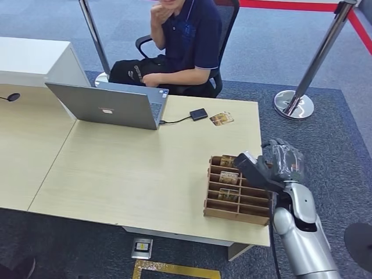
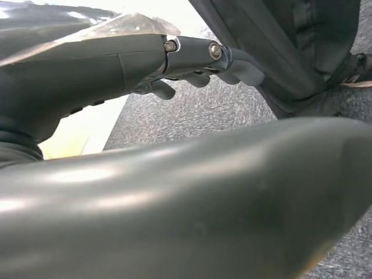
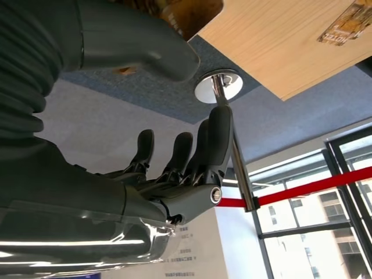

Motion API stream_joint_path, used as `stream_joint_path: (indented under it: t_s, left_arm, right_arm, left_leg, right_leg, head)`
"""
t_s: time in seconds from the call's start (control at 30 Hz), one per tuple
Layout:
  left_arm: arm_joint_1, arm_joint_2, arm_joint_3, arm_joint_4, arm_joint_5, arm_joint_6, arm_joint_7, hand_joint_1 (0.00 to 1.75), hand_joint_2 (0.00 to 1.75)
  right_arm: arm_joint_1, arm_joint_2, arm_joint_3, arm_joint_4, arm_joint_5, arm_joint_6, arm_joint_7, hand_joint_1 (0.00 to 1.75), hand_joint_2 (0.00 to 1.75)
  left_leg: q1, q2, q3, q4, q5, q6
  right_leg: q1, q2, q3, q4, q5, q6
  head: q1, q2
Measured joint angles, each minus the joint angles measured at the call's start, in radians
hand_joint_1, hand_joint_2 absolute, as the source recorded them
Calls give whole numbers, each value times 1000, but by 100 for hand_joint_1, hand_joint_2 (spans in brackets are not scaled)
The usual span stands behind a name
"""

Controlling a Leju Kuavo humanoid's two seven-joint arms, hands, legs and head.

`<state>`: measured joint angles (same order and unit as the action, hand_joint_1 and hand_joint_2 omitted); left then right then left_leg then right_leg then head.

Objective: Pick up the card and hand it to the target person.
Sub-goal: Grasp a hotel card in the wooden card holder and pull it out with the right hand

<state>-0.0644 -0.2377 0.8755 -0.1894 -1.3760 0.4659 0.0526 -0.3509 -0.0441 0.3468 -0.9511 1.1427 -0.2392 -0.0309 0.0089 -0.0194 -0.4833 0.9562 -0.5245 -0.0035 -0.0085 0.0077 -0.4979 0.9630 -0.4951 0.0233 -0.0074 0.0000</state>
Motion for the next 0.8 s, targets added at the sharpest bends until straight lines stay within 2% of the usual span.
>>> stream_joint_path:
  t_s: [0.23, 0.53, 0.63, 0.8]
  left_arm:
    - [0, 0, 0, 1, 4, 1, -8, 0, 0]
    - [1, 0, 0, 3, 0, 1, -8, 0, 0]
    - [1, 0, 0, 4, 1, 1, -8, 0, 0]
    - [1, 0, 0, 4, 3, 1, -8, 0, 0]
  right_arm:
    - [-27, 13, 25, 46, -6, -22, 1, 90, 175]
    - [-18, 1, 35, 31, -25, -35, 17, 94, 175]
    - [-5, -7, 36, 4, -28, -40, 20, 90, 175]
    - [16, -23, 37, -55, -41, -44, 20, 72, 175]
  left_leg:
    - [0, 0, 0, 0, 0, 0]
    - [0, 0, 0, 0, 0, 0]
    - [0, 0, 0, 0, 0, 0]
    - [0, 0, 0, 0, 0, 0]
  right_leg:
    - [0, 0, 0, 0, 0, 0]
    - [0, 0, 0, 0, 0, 0]
    - [0, 0, 0, 0, 0, 0]
    - [0, 0, 0, 0, 0, 0]
  head:
    - [0, 0]
    - [0, 0]
    - [0, 0]
    - [0, 0]
